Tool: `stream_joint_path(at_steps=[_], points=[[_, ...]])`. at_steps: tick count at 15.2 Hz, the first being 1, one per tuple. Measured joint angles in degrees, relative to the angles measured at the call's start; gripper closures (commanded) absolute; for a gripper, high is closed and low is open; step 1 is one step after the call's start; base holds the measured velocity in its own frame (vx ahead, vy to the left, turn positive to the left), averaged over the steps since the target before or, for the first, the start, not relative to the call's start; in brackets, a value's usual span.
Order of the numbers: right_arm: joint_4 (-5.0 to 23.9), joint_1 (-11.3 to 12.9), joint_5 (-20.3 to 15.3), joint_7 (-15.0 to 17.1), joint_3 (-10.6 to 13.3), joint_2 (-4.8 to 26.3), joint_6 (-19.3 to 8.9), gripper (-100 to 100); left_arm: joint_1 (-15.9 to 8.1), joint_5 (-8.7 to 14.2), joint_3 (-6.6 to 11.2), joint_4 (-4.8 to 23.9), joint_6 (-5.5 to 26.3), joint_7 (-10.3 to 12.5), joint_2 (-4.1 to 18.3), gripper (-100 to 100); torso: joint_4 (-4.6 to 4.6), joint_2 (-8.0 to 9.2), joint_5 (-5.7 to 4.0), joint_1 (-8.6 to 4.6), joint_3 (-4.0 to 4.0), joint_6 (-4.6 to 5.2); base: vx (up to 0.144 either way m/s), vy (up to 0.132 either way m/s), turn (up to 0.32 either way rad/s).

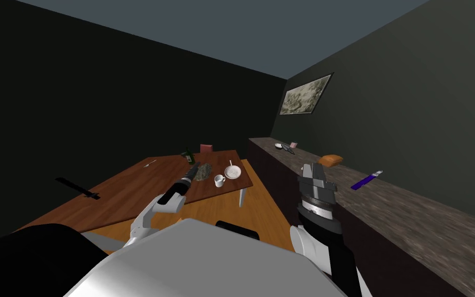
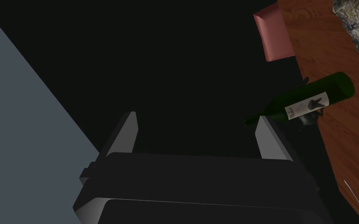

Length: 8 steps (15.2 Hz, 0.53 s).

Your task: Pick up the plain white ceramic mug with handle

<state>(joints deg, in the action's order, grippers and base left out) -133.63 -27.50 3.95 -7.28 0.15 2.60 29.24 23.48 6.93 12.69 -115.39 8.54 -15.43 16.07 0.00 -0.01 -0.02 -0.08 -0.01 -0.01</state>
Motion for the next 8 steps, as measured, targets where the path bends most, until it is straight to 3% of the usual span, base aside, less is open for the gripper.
stream_joint_path(at_steps=[8], points=[[0.00,0.00,0.00,0.00,0.00,0.00,0.00,0,-0.79,2.53,2.48,3.02,8.27,-2.89,1.75,-100,-0.01,-0.02,0.00,-0.02,-0.01,0.02,0.015,-0.027,-0.113]])
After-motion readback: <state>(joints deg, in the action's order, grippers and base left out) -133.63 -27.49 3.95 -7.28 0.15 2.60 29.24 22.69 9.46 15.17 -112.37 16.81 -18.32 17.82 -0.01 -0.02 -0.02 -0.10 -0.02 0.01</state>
